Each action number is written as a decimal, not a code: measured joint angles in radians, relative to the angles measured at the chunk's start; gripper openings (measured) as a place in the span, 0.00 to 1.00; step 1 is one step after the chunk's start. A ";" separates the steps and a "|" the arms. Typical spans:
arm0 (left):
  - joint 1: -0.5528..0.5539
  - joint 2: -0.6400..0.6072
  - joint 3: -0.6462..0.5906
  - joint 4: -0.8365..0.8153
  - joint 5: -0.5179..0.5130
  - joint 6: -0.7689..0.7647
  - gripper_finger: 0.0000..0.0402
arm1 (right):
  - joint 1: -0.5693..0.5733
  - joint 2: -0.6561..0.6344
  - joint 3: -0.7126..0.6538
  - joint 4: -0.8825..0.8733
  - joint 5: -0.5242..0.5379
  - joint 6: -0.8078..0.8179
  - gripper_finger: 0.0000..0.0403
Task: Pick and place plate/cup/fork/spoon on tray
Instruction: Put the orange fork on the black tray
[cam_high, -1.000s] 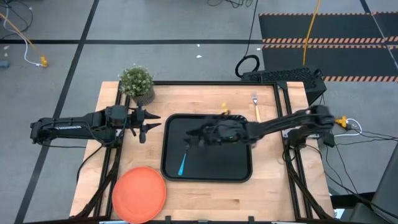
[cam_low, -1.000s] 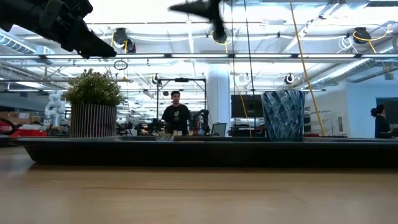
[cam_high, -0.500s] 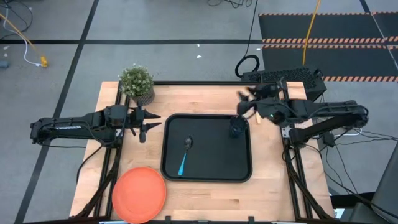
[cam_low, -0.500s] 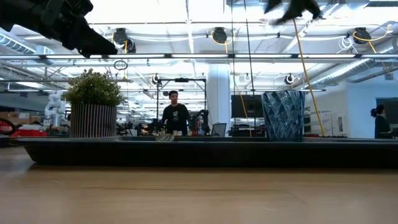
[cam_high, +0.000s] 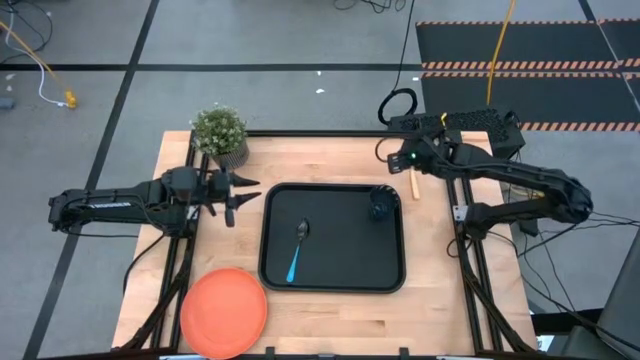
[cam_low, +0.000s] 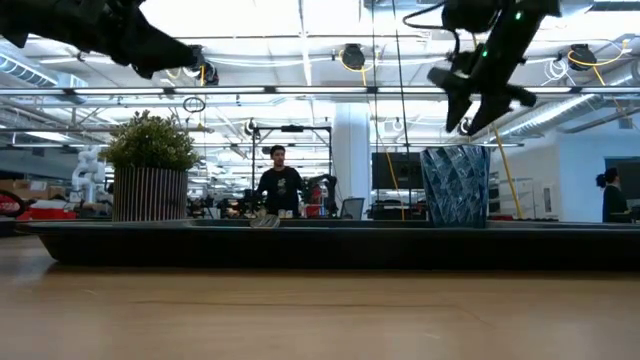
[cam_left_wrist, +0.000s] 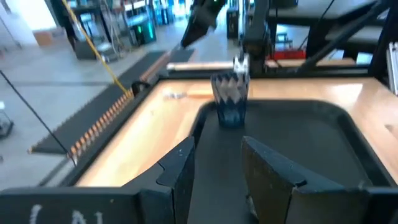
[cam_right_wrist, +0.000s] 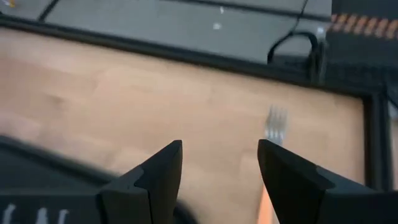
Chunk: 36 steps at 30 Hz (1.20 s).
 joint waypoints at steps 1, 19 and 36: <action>0.001 0.000 0.000 0.015 0.000 0.010 0.34 | -0.024 0.000 -0.017 0.042 0.000 -0.048 0.50; 0.104 0.000 0.000 0.160 -0.096 0.044 0.34 | -0.468 0.258 -0.118 0.055 -0.389 -0.317 0.37; 0.106 0.000 0.000 0.070 -0.095 0.019 0.34 | -0.434 0.485 -0.116 0.109 -0.277 -0.391 0.26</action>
